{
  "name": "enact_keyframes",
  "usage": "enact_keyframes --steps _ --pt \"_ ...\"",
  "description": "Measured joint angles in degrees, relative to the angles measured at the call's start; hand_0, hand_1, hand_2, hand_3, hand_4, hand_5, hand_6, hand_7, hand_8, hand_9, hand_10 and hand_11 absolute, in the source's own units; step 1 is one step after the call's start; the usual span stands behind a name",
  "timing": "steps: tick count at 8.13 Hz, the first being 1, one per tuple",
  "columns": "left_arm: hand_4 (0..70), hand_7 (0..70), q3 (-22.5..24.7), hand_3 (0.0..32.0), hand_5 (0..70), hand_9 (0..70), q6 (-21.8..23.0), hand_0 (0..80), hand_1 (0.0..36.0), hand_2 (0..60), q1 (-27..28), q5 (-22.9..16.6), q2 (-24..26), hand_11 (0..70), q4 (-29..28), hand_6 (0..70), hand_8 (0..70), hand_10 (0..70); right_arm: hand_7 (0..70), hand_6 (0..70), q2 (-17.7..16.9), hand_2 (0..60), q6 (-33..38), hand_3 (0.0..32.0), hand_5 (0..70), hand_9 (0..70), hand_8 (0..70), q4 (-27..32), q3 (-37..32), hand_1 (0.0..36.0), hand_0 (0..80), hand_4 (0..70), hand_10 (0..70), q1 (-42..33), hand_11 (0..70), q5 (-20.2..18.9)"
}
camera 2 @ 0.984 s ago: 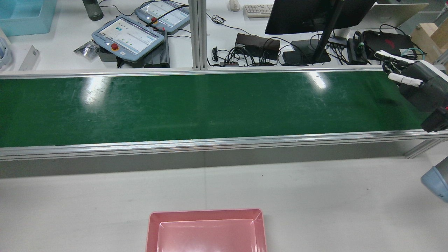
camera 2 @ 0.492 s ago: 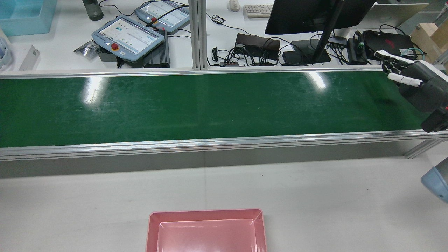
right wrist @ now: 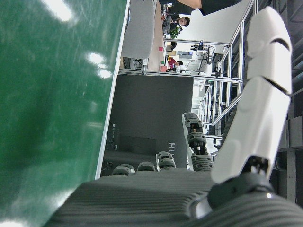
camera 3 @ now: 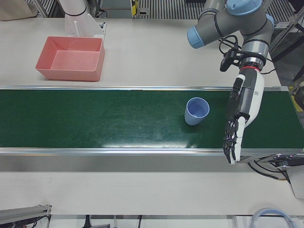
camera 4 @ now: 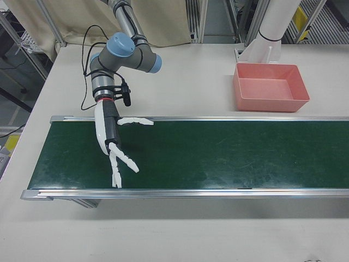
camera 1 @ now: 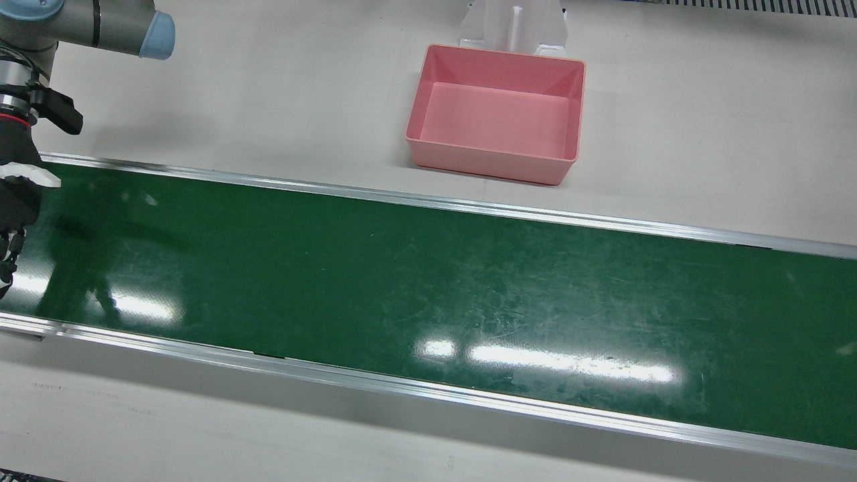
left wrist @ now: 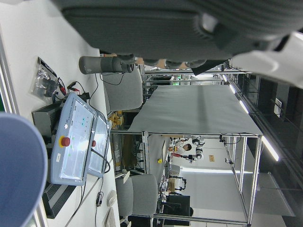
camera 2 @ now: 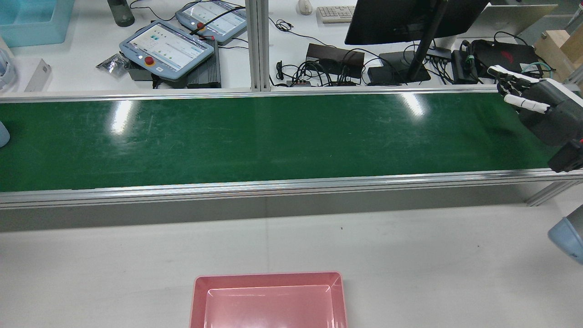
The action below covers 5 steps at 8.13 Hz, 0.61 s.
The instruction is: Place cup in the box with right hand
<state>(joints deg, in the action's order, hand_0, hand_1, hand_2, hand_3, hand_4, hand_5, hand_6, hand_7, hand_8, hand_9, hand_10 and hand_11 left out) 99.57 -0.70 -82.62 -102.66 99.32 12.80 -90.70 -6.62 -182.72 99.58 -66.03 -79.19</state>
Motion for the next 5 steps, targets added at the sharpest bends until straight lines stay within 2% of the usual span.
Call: enact_keyframes --steps 5 --pt "0.0 0.0 -0.03 0.0 0.0 0.0 0.0 0.0 0.0 0.0 0.0 -0.07 0.0 0.0 -0.02 0.0 0.0 0.0 8.1 3.3 -0.16 13.9 -0.06 0.0 4.4 0.2 0.0 -0.06 -0.08 18.5 48.5 4.7 0.2 0.03 2.1 0.0"
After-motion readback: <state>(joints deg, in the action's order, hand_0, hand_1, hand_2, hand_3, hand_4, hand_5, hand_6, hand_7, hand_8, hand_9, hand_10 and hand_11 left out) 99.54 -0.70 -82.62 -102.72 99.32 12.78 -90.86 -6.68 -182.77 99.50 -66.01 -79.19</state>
